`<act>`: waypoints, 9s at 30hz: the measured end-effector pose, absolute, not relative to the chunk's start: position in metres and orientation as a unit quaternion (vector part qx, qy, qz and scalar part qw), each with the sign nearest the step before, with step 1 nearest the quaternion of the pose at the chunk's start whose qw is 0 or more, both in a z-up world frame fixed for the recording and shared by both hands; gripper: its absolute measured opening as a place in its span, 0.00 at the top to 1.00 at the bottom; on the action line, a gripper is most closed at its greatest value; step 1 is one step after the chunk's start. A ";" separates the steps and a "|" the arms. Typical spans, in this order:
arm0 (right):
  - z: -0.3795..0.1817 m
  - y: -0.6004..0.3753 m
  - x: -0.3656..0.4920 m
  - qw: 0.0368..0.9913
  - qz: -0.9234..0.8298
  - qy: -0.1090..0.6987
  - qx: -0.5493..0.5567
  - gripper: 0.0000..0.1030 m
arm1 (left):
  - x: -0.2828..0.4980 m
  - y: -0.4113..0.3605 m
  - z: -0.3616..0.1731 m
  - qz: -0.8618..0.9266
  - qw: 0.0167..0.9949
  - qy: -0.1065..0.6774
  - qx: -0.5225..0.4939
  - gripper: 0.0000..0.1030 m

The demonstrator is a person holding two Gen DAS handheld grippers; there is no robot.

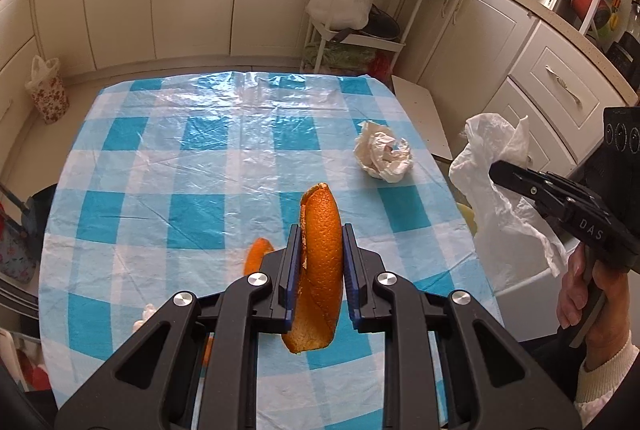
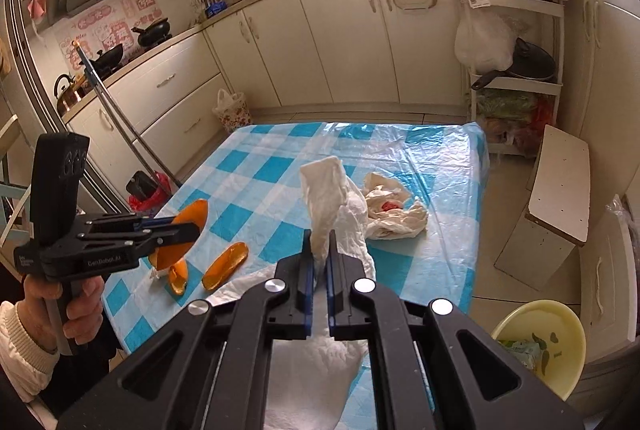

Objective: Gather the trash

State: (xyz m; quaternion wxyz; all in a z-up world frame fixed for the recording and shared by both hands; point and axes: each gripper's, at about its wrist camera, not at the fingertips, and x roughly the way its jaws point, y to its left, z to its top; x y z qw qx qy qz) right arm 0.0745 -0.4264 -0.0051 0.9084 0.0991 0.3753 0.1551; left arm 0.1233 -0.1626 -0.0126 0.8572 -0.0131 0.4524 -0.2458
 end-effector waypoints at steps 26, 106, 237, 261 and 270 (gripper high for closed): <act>-0.123 -0.627 0.078 0.836 -0.125 0.482 0.230 0.94 | 0.098 -0.328 -0.016 -0.366 0.810 0.458 0.009 0.82; 0.020 -0.463 0.023 0.948 -0.179 0.263 0.005 0.07 | 0.051 -0.239 0.008 -0.210 0.899 0.384 0.016 0.10; -0.061 -0.329 0.052 0.888 0.128 0.442 -0.004 0.80 | 0.079 -0.095 -0.042 -0.175 0.890 0.419 0.030 0.80; -0.011 -0.368 0.039 0.940 0.053 0.335 -0.028 0.79 | 0.074 -0.171 -0.020 -0.173 0.901 0.397 0.030 0.79; -0.005 -0.371 0.038 0.945 0.053 0.322 -0.018 0.79 | 0.075 -0.181 -0.019 -0.171 0.903 0.392 0.035 0.79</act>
